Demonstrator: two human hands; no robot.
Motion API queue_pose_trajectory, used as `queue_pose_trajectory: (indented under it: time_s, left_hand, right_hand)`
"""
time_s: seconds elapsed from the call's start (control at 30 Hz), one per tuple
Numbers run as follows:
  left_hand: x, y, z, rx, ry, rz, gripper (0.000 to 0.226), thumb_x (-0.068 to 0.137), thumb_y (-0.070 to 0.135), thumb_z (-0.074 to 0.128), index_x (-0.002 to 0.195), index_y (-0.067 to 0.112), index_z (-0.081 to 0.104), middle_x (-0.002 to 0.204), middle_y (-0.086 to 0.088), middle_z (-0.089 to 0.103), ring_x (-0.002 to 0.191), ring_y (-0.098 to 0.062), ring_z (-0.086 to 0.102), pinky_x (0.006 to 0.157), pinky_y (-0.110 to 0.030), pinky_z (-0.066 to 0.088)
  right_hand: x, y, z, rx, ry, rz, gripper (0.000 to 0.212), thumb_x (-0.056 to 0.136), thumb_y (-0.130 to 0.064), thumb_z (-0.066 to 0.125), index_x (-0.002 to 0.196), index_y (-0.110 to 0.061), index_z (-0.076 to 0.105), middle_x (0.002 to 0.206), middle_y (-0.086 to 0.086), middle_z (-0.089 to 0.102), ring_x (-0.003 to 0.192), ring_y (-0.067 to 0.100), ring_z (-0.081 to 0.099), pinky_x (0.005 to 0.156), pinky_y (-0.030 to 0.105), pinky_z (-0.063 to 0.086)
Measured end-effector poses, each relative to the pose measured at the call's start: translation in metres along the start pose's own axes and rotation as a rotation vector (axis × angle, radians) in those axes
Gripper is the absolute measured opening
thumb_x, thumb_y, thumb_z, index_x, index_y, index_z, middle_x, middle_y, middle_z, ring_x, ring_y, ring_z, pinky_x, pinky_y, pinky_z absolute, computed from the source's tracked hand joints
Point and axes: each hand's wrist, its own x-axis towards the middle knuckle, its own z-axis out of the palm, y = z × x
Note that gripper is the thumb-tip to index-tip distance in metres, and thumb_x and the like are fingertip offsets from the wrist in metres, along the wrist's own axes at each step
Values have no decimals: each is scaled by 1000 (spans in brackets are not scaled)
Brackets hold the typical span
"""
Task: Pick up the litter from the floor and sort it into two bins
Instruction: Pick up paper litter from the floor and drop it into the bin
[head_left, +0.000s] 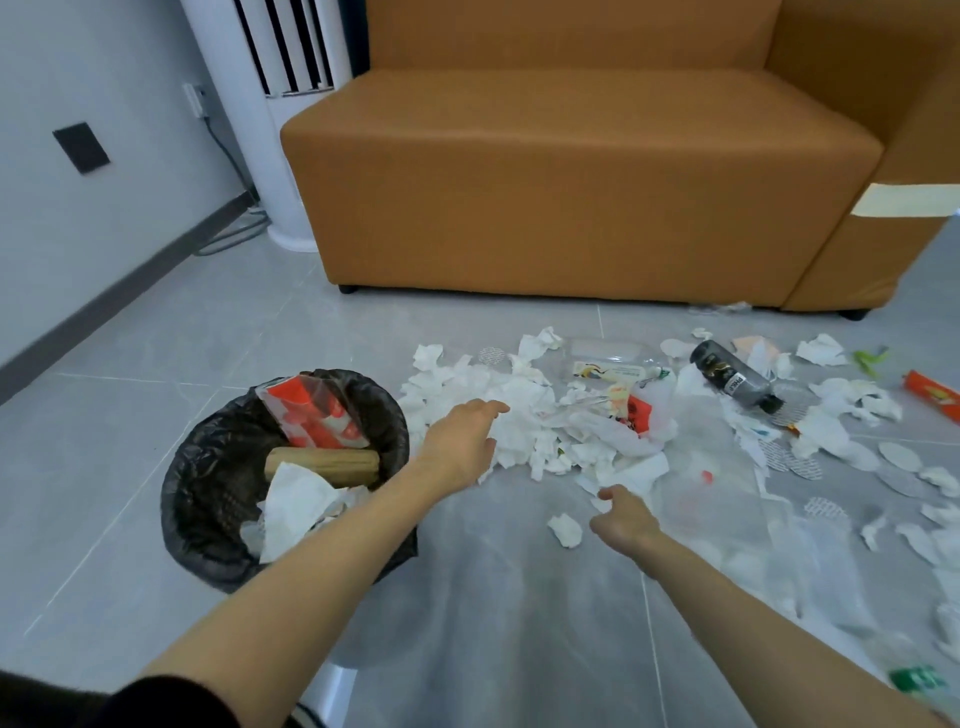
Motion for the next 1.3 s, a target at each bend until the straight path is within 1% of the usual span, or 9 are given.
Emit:
queue_pose_trajectory:
  time_s: [0.07,0.17,0.37,0.57,0.67,0.8,0.93,1.17,1.3]
  left_hand:
    - [5,3,18,-4,-49,-22,52,96,14,45,144,20,30,146,-4,35,131,-24,38,99,-37,41]
    - [17,0,41,-37,-109,-59,56,96,17,45,147,20,24,152,-5,24,136,-26,31,105,-39,37]
    - [49,-8,63,20,-222,-148,66,96,24,47,151,24,10,159,-4,-8,145,-32,4,112,-44,29]
    - [77,-15,87,183,-334,-136,75,97,22,46,149,35,-7,157,-5,-19,144,-34,-14,115,-43,25]
    - [84,-20,97,239,-376,-98,78,96,23,46,149,30,-9,159,-5,-6,145,-35,-9,118,-43,13]
    - [87,-29,115,254,-457,-52,83,92,23,53,150,23,-5,148,-9,30,142,-31,15,117,-41,17]
    - [79,-35,133,156,-424,-38,79,90,14,54,151,18,4,143,-9,36,131,-28,32,107,-33,32]
    - [58,-27,147,242,-364,-51,36,89,11,56,123,23,55,123,-3,56,119,-22,44,93,-30,37]
    - [47,-21,141,32,-248,-108,26,90,8,49,108,17,65,114,-4,60,109,-23,53,85,-32,44]
  right_hand:
    - [4,10,0,-56,69,41,55,90,-14,49,142,-19,31,153,11,16,135,35,22,109,35,25]
    - [15,17,-4,-31,176,76,59,90,-16,51,144,-23,26,157,9,-1,136,37,15,105,33,28]
    - [49,-1,-14,-95,357,-131,68,86,-10,55,145,-21,23,158,7,-2,140,35,8,100,40,36]
    - [93,-15,-13,-222,257,-145,75,85,-12,57,146,-30,17,158,3,3,140,34,10,100,46,37]
    - [108,-5,-6,-263,143,-80,80,88,-14,55,149,-33,7,158,1,7,138,35,17,102,47,34]
    - [117,12,4,-382,77,-54,84,88,-21,57,151,-26,1,153,4,20,136,32,25,103,44,36]
    - [118,21,18,-442,85,-90,74,85,-13,57,146,-21,17,137,6,46,117,27,54,88,33,48]
    - [109,32,25,-476,132,-131,55,88,-14,54,139,-28,39,130,1,54,121,22,51,90,29,45]
    - [101,27,15,-355,216,-165,46,88,-12,50,134,-22,47,120,6,61,110,26,57,77,31,47]
